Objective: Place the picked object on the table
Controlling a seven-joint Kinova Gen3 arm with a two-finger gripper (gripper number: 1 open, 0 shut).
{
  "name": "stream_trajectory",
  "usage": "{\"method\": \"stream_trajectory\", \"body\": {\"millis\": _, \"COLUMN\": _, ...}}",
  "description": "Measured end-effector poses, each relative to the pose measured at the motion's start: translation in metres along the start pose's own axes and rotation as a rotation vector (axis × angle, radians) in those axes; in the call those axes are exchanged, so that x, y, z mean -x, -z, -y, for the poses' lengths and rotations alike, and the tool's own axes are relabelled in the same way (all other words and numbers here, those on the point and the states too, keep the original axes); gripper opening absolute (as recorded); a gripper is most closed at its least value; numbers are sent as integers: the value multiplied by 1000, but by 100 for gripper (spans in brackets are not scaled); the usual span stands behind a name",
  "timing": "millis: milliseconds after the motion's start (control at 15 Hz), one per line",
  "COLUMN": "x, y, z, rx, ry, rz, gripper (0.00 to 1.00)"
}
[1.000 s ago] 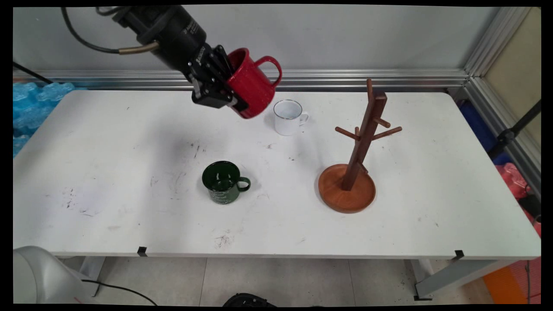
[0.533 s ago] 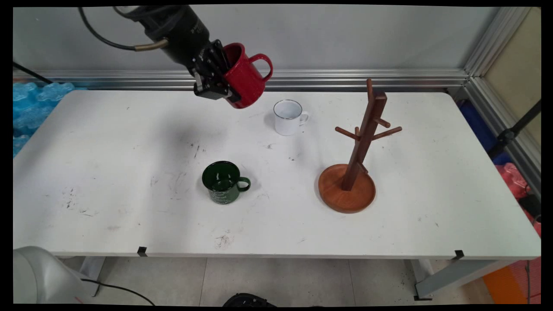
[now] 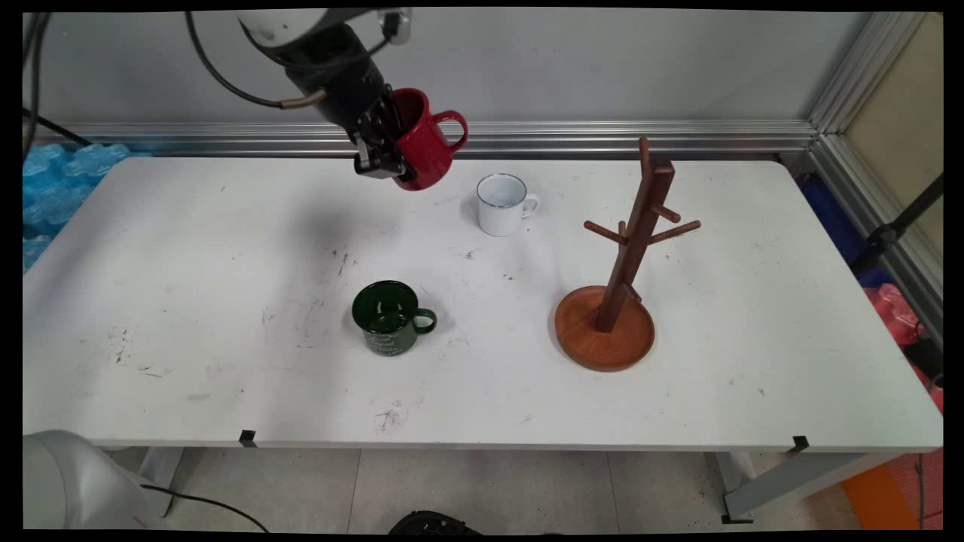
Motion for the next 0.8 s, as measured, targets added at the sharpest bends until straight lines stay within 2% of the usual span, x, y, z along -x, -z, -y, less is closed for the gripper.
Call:
{"method": "stream_trajectory", "body": {"millis": 400, "x": -4, "y": -39, "z": 8, "rx": -1, "ry": 19, "rz": 83, "gripper": 0}}
{"method": "stream_trajectory", "body": {"millis": 800, "x": -4, "y": -81, "z": 9, "rx": 22, "ry": 9, "rz": 156, "gripper": 0}}
